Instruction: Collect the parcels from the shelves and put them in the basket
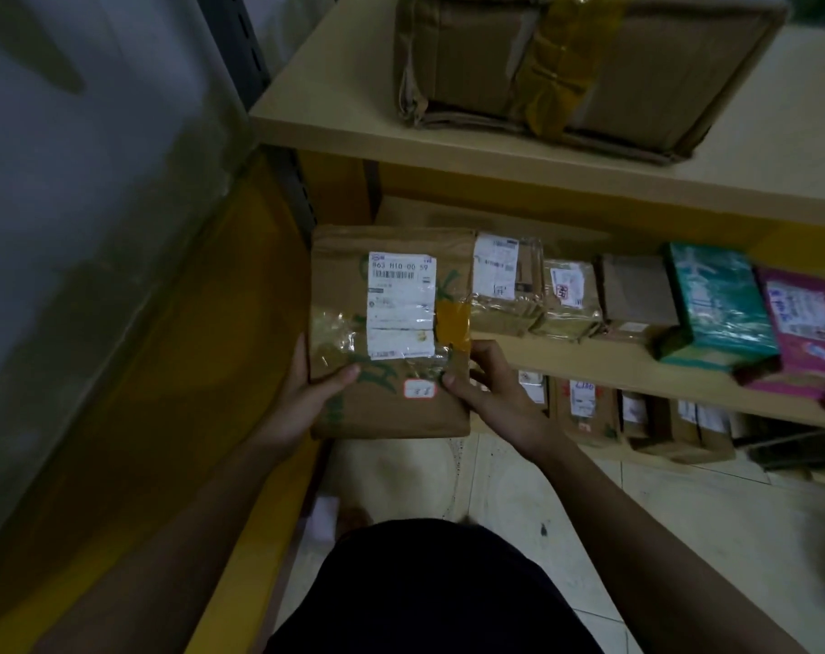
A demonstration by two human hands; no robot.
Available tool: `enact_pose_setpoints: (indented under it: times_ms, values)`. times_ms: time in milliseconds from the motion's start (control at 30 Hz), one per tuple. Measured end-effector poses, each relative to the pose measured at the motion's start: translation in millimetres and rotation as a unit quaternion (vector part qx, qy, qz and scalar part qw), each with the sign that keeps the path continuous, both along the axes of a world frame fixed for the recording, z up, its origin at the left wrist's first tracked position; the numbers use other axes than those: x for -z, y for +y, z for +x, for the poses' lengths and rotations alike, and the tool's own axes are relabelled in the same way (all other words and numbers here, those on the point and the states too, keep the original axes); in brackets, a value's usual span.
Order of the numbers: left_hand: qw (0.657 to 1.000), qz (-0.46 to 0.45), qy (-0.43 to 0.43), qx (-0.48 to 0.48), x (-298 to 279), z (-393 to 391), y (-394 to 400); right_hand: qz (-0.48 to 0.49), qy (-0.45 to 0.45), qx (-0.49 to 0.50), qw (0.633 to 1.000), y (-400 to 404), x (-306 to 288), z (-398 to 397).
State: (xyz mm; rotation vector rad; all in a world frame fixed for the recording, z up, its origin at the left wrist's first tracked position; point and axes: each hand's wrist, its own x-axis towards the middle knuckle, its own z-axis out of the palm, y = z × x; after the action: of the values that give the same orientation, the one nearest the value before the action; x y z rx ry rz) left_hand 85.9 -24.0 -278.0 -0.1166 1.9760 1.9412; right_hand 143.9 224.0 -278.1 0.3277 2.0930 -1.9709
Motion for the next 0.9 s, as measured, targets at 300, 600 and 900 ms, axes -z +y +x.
enact_pose_setpoints:
  times_ms: [300, 600, 900]
  values:
    - [1.000, 0.011, -0.009, 0.018, 11, 45, -1, 0.006, 0.029, -0.027, 0.999, 19, 9, 31]
    - [0.999, -0.009, -0.001, -0.046, 8, 33, 0, 0.041, 0.047, -0.046, 0.997, 11, -8, 22]
    - [0.993, -0.041, 0.008, -0.110, -17, -18, 10, -0.025, -0.080, -0.012, 0.996, -6, -22, -23]
